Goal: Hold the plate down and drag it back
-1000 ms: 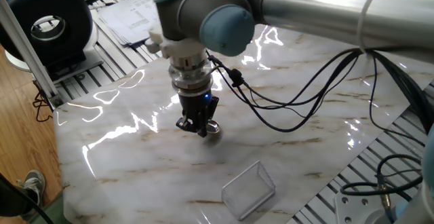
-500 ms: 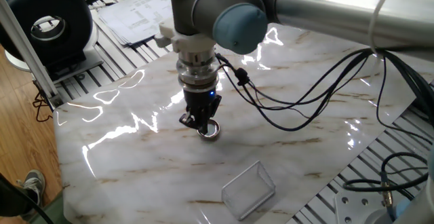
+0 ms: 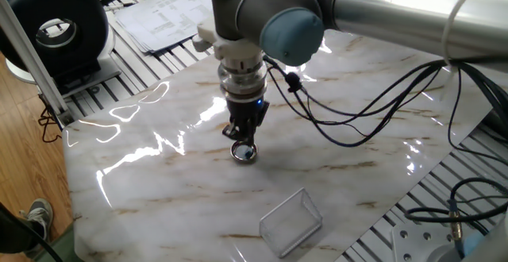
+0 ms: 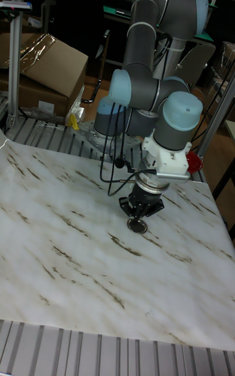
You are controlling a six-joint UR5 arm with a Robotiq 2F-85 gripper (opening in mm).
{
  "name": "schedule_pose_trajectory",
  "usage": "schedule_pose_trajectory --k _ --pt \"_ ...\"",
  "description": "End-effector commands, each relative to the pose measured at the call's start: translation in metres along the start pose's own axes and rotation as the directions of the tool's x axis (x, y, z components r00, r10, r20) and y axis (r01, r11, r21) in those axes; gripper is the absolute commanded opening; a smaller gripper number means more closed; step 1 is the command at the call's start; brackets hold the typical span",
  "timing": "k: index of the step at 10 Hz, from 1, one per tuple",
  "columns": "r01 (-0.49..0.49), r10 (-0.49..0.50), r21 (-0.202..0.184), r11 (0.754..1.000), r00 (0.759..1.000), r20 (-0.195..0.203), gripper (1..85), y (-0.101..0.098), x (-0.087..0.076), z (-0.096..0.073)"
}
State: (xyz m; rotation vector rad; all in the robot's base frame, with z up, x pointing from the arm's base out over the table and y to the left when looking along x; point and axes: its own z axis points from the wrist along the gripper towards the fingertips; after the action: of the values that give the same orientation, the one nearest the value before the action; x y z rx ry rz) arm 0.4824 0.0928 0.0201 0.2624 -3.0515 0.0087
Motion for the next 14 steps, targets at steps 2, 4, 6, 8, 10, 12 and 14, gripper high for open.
schedule_pose_trajectory --k 2,4,6,8,10,12,14 --pt "0.007 -0.012 0.070 0.998 0.997 0.072 1.3 -0.035 -0.016 -0.009" --pt "0.025 -0.031 0.052 0.998 0.992 0.124 1.3 -0.029 -0.030 -0.010" --pt "0.051 -0.048 -0.011 0.999 0.981 0.191 1.3 -0.011 -0.046 -0.012" --pt "0.088 -0.062 -0.085 0.992 0.962 0.267 1.3 0.011 -0.064 -0.018" --pt "0.103 -0.101 -0.002 0.995 0.975 0.196 1.3 -0.011 -0.047 -0.012" --pt "0.111 -0.111 0.007 0.994 0.984 0.140 2.0 -0.015 -0.021 -0.041" --pt "0.084 -0.084 0.000 0.996 0.991 0.106 3.0 -0.013 0.005 -0.076"
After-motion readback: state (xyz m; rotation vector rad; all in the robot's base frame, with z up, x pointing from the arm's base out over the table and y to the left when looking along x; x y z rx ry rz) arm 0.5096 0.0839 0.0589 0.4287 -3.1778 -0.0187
